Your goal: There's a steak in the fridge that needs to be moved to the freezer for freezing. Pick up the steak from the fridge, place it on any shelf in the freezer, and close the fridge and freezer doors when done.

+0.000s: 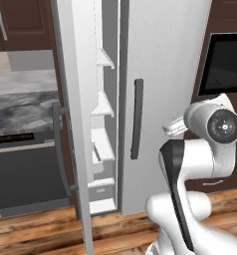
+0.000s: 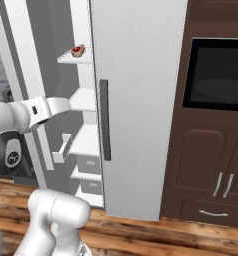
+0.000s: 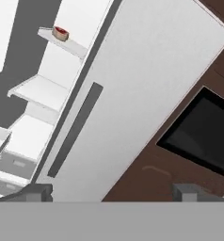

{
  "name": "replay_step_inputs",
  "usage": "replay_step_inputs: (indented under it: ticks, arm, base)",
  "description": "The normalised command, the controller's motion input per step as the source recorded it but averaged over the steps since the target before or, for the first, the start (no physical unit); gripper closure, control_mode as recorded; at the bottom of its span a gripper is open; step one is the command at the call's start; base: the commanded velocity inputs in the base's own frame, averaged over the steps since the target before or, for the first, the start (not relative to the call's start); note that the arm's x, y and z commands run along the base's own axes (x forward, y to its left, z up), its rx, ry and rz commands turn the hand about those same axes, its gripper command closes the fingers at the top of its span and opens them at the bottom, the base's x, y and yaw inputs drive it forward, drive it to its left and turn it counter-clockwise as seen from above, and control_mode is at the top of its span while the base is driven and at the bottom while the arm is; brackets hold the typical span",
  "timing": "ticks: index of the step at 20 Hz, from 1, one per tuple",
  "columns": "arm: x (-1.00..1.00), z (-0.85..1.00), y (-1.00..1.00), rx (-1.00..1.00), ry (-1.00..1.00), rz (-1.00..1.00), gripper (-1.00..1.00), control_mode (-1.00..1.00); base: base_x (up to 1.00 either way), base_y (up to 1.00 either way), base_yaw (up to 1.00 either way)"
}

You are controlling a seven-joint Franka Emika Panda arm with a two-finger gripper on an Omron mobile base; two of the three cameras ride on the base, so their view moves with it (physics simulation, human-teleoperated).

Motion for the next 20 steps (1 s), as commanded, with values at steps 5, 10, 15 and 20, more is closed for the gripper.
replay_step_inputs:
  ticks: [5,10,15,20]
  arm:
    - [-0.16,-0.58,0.83,0.12,-0.09,0.0,-1.0,-1.0]
    - [-0.04,-0.89,0.89,0.15,-0.1,0.0,-1.0,-1.0]
    - [-0.04,-0.84,0.97,0.12,-0.14,0.0,-1.0,-1.0]
    - [0.22,-0.99,1.0,0.08,-0.1,0.0,-1.0,-1.0]
  base:
    - [0.0,0.0,0.0]
    - [0.0,0.0,0.0]
    - [0.0,0.0,0.0]
    - [0.0,0.0,0.0]
